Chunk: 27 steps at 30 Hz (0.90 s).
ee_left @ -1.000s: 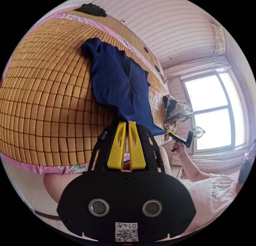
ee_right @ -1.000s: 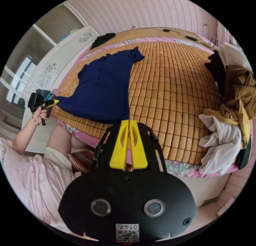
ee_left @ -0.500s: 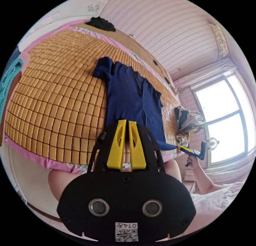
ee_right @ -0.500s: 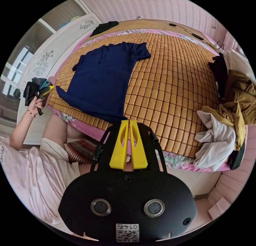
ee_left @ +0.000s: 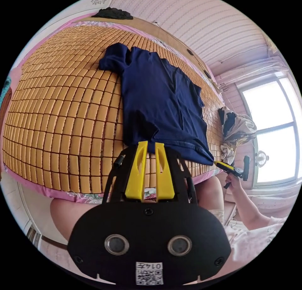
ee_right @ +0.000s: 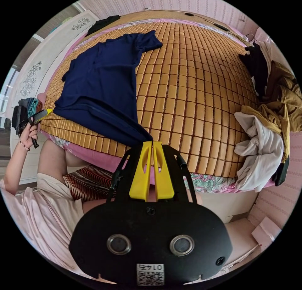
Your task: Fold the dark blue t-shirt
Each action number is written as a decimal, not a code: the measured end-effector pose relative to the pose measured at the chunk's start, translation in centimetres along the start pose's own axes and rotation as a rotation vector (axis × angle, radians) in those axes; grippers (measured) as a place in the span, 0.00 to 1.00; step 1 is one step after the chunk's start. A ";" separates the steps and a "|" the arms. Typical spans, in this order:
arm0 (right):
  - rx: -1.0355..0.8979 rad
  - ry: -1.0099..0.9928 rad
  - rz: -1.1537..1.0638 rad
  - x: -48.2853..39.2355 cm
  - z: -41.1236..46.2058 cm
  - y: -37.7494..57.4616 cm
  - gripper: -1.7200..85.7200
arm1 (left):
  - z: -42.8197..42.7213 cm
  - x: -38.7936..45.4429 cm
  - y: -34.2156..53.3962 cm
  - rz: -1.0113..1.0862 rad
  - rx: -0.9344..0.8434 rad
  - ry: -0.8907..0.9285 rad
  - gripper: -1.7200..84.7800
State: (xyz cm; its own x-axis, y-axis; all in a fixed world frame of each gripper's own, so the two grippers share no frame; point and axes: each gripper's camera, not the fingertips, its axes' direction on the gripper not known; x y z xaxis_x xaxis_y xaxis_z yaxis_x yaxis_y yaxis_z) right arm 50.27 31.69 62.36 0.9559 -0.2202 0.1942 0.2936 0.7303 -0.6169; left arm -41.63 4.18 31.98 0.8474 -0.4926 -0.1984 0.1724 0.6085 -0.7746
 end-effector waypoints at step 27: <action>0.248 -0.204 -0.133 4.5 -6.5 16.7 0.02 | -11.5 -7.3 19.7 0.019 0.317 0.191 0.01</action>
State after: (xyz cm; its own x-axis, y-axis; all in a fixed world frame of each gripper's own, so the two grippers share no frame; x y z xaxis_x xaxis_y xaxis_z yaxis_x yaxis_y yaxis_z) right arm 59.54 38.69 47.95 0.8813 -0.2082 0.4243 0.3808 0.8444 -0.3767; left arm -50.17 12.67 11.25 0.7482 -0.5682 -0.3426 0.3299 0.7666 -0.5509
